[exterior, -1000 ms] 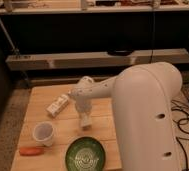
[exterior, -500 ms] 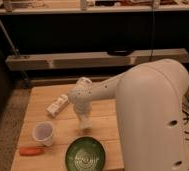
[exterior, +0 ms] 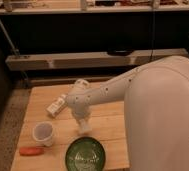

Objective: Place the white sponge in the ceramic bowl

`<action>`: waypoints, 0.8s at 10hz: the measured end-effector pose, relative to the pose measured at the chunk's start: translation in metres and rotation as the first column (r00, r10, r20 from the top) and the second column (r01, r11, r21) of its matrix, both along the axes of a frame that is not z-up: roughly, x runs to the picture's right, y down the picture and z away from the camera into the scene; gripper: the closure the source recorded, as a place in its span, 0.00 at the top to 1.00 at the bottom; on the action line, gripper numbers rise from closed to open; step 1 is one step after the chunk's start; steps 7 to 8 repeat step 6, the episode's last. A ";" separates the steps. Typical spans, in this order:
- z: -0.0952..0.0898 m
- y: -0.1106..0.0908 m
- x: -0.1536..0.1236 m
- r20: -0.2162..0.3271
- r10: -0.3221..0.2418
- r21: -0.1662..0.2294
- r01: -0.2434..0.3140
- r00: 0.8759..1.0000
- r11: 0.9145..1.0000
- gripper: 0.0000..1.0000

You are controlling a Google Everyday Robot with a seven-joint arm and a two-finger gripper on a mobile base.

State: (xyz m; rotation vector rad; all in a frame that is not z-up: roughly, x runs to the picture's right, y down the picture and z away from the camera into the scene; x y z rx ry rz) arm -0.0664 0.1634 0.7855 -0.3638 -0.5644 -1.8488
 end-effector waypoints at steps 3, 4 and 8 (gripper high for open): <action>-0.025 0.013 0.007 -0.003 -0.008 0.008 0.008 1.000 1.000 0.28; -0.033 0.017 0.004 0.001 -0.012 0.007 0.012 1.000 1.000 0.28; -0.044 0.022 0.005 -0.001 -0.014 0.000 0.014 1.000 1.000 0.28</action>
